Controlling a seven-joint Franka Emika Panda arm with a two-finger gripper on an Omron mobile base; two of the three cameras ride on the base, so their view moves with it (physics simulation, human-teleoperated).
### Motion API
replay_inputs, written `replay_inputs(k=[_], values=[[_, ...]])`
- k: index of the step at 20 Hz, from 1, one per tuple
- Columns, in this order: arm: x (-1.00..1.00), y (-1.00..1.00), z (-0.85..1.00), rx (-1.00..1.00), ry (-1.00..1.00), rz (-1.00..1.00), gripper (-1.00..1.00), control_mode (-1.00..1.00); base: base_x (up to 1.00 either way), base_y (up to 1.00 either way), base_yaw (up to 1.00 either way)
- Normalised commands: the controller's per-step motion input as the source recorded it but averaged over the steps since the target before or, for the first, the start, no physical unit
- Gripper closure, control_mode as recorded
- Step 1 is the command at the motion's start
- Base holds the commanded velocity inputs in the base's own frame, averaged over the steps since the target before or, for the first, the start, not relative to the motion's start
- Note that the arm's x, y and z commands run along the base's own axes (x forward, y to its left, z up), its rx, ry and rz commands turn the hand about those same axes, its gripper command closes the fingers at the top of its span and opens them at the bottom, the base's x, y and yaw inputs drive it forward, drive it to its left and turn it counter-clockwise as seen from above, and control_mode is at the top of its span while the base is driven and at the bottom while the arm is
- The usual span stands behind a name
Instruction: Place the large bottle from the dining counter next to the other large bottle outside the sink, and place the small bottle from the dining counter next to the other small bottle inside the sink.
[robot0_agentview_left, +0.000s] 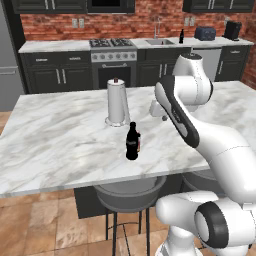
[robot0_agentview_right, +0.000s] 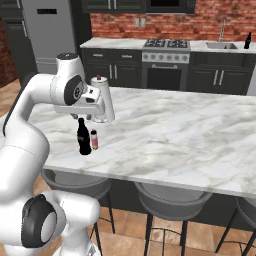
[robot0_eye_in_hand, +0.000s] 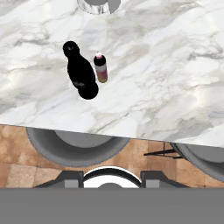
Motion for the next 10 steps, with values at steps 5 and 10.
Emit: replay_inputs(k=[5,10], values=[[0.00,0.00,0.00,0.00,0.01,0.00,-1.00,-1.00,0.00,0.00,0.00],[0.00,0.00,0.00,0.00,0.00,0.00,-1.00,-1.00,0.00,0.00,0.00]])
